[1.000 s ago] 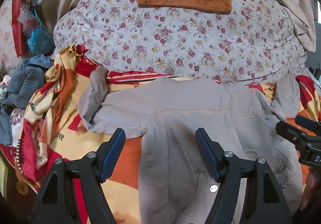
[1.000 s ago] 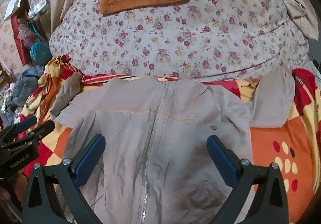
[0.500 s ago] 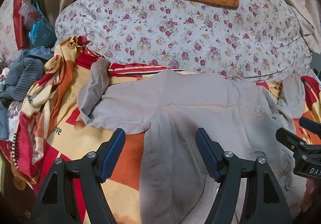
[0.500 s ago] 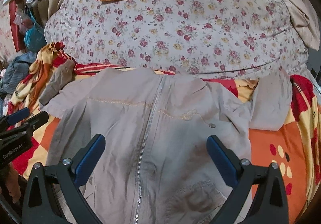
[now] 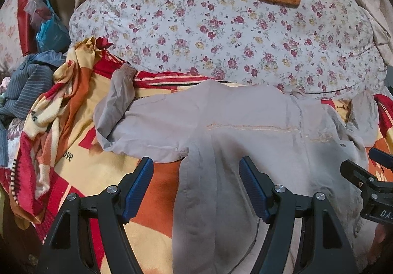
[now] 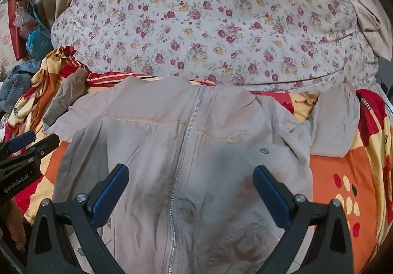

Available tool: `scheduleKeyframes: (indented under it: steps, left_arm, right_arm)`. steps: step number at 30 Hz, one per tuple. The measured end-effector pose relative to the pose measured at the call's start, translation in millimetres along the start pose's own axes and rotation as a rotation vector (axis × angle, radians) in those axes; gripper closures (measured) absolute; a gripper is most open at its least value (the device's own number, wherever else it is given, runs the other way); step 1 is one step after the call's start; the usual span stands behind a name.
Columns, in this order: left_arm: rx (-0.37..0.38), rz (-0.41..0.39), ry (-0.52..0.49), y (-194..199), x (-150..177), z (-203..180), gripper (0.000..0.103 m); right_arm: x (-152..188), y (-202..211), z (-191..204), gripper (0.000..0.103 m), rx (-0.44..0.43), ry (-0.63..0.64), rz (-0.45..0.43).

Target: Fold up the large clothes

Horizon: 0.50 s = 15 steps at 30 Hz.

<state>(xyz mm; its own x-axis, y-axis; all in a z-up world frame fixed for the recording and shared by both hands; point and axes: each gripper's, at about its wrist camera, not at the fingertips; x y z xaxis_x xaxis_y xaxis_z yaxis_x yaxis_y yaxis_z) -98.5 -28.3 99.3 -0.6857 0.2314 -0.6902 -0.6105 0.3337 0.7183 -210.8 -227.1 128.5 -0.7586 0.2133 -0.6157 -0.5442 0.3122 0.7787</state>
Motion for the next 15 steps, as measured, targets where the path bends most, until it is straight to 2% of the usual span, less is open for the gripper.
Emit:
scheduleKeyframes:
  steps: [15]
  left_arm:
    - [-0.016,0.018,0.026,-21,2,8,0.034]
  right_arm:
    - [-3,-20,3,0.001,0.027,-0.01,0.024]
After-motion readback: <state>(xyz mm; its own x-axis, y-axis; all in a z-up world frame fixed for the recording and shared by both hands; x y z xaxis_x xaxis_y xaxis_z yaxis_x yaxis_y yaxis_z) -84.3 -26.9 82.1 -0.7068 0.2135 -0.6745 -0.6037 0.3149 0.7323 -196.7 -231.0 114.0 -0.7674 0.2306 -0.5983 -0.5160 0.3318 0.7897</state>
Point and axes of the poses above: each gripper's, at about its wrist camera, not at the fingertips, and y roughly against the way its jaws point, z to its left, x to its underside, and after that the axes turned 7 degrees about x, right-handed
